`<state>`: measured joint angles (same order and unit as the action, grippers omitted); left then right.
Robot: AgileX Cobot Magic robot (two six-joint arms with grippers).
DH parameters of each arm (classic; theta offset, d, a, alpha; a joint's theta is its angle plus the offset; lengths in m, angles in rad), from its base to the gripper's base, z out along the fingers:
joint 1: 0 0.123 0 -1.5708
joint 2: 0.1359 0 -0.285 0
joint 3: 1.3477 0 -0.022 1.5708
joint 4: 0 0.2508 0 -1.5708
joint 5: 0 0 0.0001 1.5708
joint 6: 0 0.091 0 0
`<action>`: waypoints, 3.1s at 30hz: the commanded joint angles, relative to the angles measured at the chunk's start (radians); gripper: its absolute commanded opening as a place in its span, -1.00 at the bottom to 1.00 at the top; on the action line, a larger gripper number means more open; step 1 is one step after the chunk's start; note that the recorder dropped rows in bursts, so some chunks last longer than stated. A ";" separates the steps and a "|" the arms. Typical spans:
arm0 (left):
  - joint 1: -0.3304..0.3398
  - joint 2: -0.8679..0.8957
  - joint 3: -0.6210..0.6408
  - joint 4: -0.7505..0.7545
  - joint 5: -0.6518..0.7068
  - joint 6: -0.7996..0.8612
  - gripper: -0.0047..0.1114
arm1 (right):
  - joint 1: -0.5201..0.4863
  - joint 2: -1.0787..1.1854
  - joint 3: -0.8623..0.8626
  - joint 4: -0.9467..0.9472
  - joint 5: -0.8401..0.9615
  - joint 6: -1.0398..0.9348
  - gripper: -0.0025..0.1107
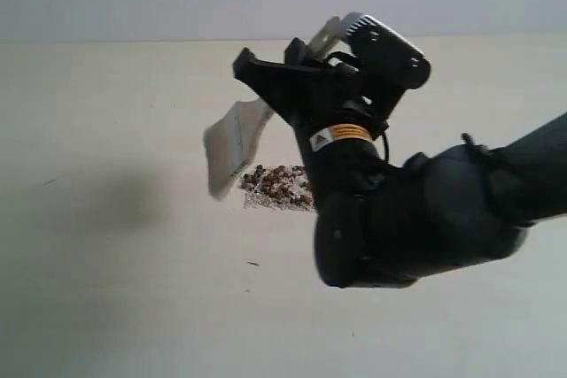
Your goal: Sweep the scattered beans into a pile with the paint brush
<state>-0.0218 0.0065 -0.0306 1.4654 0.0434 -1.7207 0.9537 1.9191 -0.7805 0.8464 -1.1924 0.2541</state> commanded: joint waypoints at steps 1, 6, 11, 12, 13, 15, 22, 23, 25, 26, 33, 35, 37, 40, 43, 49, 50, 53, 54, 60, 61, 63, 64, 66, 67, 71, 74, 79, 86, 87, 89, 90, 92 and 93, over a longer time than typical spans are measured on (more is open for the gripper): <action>0.002 -0.007 0.003 -0.003 -0.001 -0.006 -0.92 | 0.062 0.055 -0.137 0.193 -0.029 -0.179 -0.96; 0.002 -0.007 0.003 -0.003 -0.001 -0.006 -0.92 | 0.081 0.126 -0.212 0.266 -0.029 -0.230 -0.96; 0.002 -0.007 0.003 -0.003 -0.001 -0.006 -0.92 | 0.081 0.171 -0.227 0.315 -0.029 -0.282 -0.96; 0.002 -0.007 0.003 -0.003 -0.001 -0.006 -0.92 | 0.081 0.171 -0.227 0.335 -0.029 -0.306 -0.96; 0.002 -0.007 0.003 -0.003 -0.001 -0.006 -0.92 | 0.081 0.171 -0.227 0.360 -0.029 -0.342 -0.96; 0.002 -0.007 0.003 -0.003 -0.001 -0.006 -0.92 | 0.081 0.171 -0.227 0.379 -0.029 -0.390 -0.96; 0.002 -0.007 0.003 -0.003 -0.001 -0.006 -0.92 | 0.081 0.167 -0.227 0.387 -0.029 -0.521 -0.96; 0.002 -0.007 0.003 -0.003 -0.001 -0.006 -0.92 | 0.081 0.160 -0.227 0.385 -0.029 -0.518 -0.96; 0.002 -0.007 0.003 -0.003 -0.001 -0.006 -0.92 | 0.081 0.138 -0.227 0.360 -0.029 -0.514 -0.96; 0.002 -0.007 0.003 -0.003 -0.001 -0.006 -0.92 | 0.081 0.127 -0.227 0.345 -0.029 -0.514 -0.96; 0.002 -0.007 0.003 -0.003 -0.001 -0.006 -0.92 | 0.081 0.047 -0.227 0.326 -0.029 -0.514 -0.96; 0.002 -0.007 0.003 -0.003 -0.001 -0.006 -0.92 | 0.081 0.024 -0.222 0.326 -0.029 -0.520 -0.96; 0.002 -0.007 0.003 -0.003 -0.001 -0.006 -0.92 | 0.081 -0.011 -0.192 0.334 -0.029 -0.542 -0.96; 0.002 -0.007 0.003 -0.003 -0.001 -0.006 -0.92 | 0.081 -0.088 -0.110 0.387 -0.029 -0.627 -0.96; 0.002 -0.007 0.003 -0.003 -0.001 -0.006 -0.92 | 0.067 -0.181 -0.004 0.379 -0.029 -0.670 -0.96; 0.002 -0.007 0.003 -0.003 -0.001 -0.006 -0.92 | -0.009 -0.314 0.149 0.324 -0.029 -0.745 -0.96; 0.002 -0.007 0.003 -0.003 -0.001 -0.006 -0.92 | -0.024 -0.314 0.156 0.324 -0.029 -0.765 -0.96; 0.002 -0.007 0.003 -0.003 -0.001 -0.006 -0.92 | -0.060 -0.298 0.158 0.287 -0.002 -0.803 -0.96; 0.002 -0.007 0.003 -0.003 -0.001 -0.006 -0.92 | -0.065 -0.286 0.158 0.265 0.001 -0.803 -0.96; 0.002 -0.007 0.003 -0.003 -0.001 -0.006 -0.92 | -0.066 -0.189 0.156 0.197 -0.029 -0.698 -0.96; 0.002 -0.007 0.003 -0.003 -0.001 -0.006 -0.92 | -0.066 -0.167 0.156 0.197 -0.029 -0.677 -0.96; 0.002 -0.007 0.003 -0.003 -0.001 -0.006 -0.92 | -0.066 -0.127 0.156 0.197 -0.029 -0.665 -0.96; 0.002 -0.007 0.003 -0.003 -0.001 -0.006 -0.92 | -0.066 -0.114 0.156 0.195 -0.029 -0.665 -0.96; 0.002 -0.007 0.003 -0.003 -0.001 -0.006 -0.92 | -0.068 -0.101 0.156 0.195 -0.029 -0.669 -0.96; 0.002 -0.007 0.003 -0.003 -0.001 -0.006 -0.92 | -0.073 -0.101 0.156 0.195 -0.029 -0.671 -0.96; 0.002 -0.007 0.003 -0.003 -0.001 -0.006 -0.92 | -0.117 -0.132 0.166 0.207 -0.029 -0.670 -0.96; 0.002 -0.007 0.003 -0.003 -0.001 -0.006 -0.92 | -0.171 -0.176 0.189 0.185 -0.029 -0.670 -0.96; 0.002 -0.007 0.003 -0.003 -0.001 -0.006 -0.92 | -0.248 -0.295 0.203 0.081 -0.029 -0.774 -0.96; 0.002 -0.007 0.003 -0.003 -0.001 -0.006 -0.92 | -0.515 -0.431 -0.028 -0.034 0.923 -0.986 -0.96; 0.002 -0.007 0.003 -0.003 -0.001 -0.006 -0.92 | -0.551 -0.431 -0.064 -0.034 1.034 -1.004 -0.96; 0.002 -0.007 0.003 -0.003 -0.001 -0.006 -0.92 | -0.636 -0.426 -0.154 -0.036 1.291 -1.011 -0.96; 0.002 -0.007 0.003 -0.003 -0.001 -0.006 -0.92 | -0.706 -0.412 -0.237 -0.036 1.513 -1.011 -0.96; 0.002 -0.007 0.003 -0.003 -0.001 -0.006 -0.92 | -0.810 -0.368 -0.336 -0.044 1.780 -1.011 -0.96; 0.002 -0.007 0.003 -0.003 -0.001 -0.006 -0.92 | -0.856 -0.339 -0.376 -0.044 1.896 -1.011 -0.96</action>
<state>-0.0218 0.0065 -0.0306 1.4654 0.0434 -1.7207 0.1646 1.5428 -1.0941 0.8231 0.5037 -0.7445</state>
